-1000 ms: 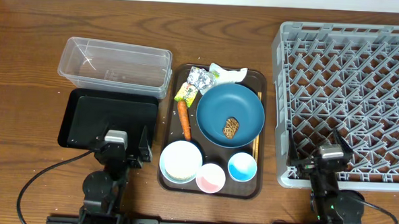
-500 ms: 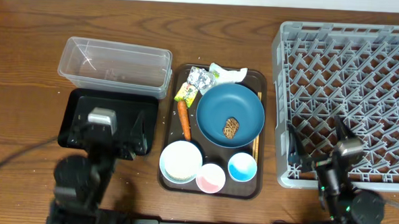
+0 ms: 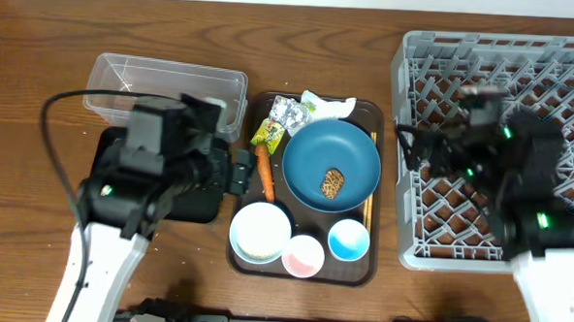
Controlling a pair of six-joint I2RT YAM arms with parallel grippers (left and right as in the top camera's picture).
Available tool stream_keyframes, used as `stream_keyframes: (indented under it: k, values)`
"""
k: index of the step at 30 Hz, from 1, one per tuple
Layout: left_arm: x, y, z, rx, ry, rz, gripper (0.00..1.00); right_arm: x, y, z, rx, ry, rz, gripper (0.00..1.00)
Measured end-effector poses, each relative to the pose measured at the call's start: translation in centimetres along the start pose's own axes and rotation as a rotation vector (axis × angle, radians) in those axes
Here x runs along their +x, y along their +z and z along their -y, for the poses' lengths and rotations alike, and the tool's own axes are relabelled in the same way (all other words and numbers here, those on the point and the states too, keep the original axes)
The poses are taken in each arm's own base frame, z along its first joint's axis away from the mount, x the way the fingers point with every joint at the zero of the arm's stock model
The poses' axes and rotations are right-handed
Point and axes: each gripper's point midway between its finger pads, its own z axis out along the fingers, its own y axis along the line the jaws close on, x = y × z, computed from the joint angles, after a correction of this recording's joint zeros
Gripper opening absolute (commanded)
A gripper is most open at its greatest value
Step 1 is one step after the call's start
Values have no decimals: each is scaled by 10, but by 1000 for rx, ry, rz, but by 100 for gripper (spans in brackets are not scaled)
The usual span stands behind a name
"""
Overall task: Sort waste into correct bins and load items into the dishwasher rack
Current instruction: 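Move left gripper to the blue plate rim and grasp it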
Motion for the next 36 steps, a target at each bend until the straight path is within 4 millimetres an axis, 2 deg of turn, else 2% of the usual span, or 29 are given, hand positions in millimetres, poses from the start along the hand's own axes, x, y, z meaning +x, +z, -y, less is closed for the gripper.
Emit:
stream_keyframes:
  k: [3, 7, 12, 16, 20, 25, 27, 29, 31, 36]
  values:
    - [3, 8, 10, 67, -16, -35, 98, 12, 23, -4, -72, 34, -90, 99]
    - [6, 11, 16, 110, -27, -54, 98, 27, 41, -3, -113, 68, -165, 99]
    - [7, 11, 21, 131, -20, -61, 98, 42, 46, 4, -87, 97, -229, 99]
    - [13, 20, 27, 116, 25, -94, 91, 47, 46, 17, -11, 102, -247, 99]
    - [29, 39, 37, 82, 102, -178, 88, 50, 45, 27, 52, 114, -254, 99]
    - [61, 71, 57, 26, 236, -322, 88, 51, 44, 36, 105, 129, -258, 99]
    - [67, 81, 60, -5, 281, -346, 81, 53, 43, 37, 114, 133, -262, 99]
    - [65, 90, 62, -26, 309, -332, 76, 53, 43, 38, 121, 137, -262, 99]
    - [55, 99, 60, -55, 329, -293, 74, 53, 43, 39, 125, 137, -262, 99]
    - [40, 132, 37, -183, 339, -257, 74, 54, 42, 39, 129, 139, -267, 99]
